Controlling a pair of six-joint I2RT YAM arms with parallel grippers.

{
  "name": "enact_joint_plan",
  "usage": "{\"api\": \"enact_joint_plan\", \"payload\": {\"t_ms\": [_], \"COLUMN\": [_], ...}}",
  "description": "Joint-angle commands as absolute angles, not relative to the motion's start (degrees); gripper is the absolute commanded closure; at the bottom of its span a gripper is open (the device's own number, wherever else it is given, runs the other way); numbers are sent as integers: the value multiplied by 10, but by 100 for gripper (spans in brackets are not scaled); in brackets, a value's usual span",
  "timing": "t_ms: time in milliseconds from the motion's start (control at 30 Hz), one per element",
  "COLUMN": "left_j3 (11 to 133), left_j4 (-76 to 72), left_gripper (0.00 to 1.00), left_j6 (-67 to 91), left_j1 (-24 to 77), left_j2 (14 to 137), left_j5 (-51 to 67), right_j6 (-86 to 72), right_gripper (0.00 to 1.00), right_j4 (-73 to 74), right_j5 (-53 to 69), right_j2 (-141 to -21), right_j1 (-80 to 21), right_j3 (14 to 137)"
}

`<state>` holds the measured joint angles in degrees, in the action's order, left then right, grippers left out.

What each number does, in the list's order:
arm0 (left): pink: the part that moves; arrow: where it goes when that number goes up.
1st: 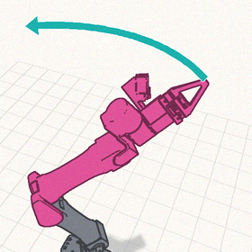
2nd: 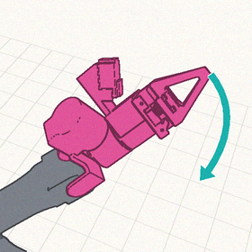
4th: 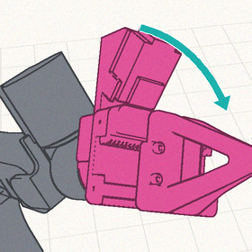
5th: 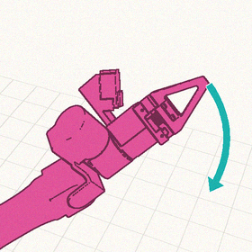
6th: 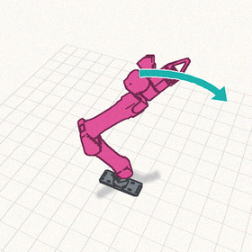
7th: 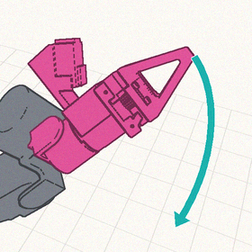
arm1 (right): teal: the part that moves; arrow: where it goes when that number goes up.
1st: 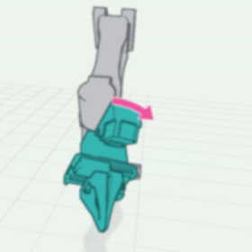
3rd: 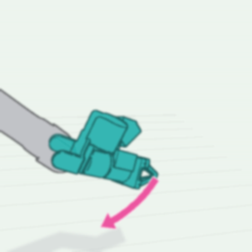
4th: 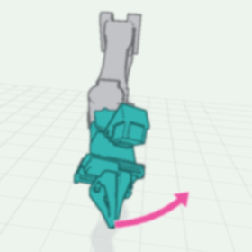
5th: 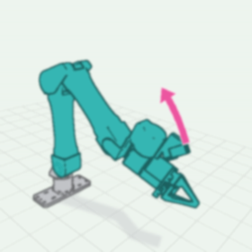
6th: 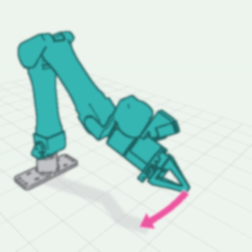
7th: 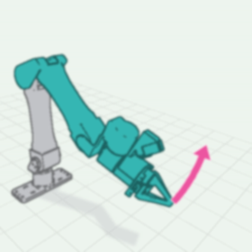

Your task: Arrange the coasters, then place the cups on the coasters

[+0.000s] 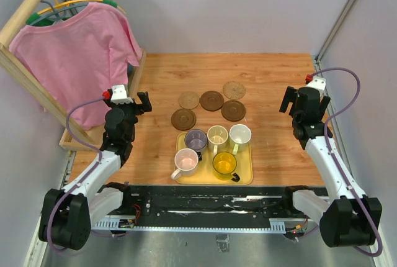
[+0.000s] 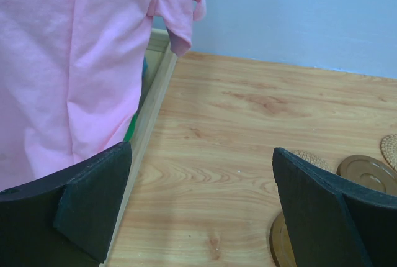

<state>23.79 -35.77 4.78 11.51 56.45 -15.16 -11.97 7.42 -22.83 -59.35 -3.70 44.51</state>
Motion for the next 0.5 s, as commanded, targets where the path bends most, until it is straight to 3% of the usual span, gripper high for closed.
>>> {"api": "enact_joint_plan", "payload": {"t_ms": [0,467], "left_j3": [252,235], "left_j4": [-359,-391], "left_gripper": [0,0], "left_j6": [47,71], "left_j1": [120,120], "left_j2": [555,548], "left_j5": [-155,-152], "right_j6": [-126,-135], "right_gripper": [2,2], "right_j4": [70,70], "right_j5": [-241,-240], "right_j2": [-576,-566], "right_j1": [-33,-33], "right_j3": [448,442]}}
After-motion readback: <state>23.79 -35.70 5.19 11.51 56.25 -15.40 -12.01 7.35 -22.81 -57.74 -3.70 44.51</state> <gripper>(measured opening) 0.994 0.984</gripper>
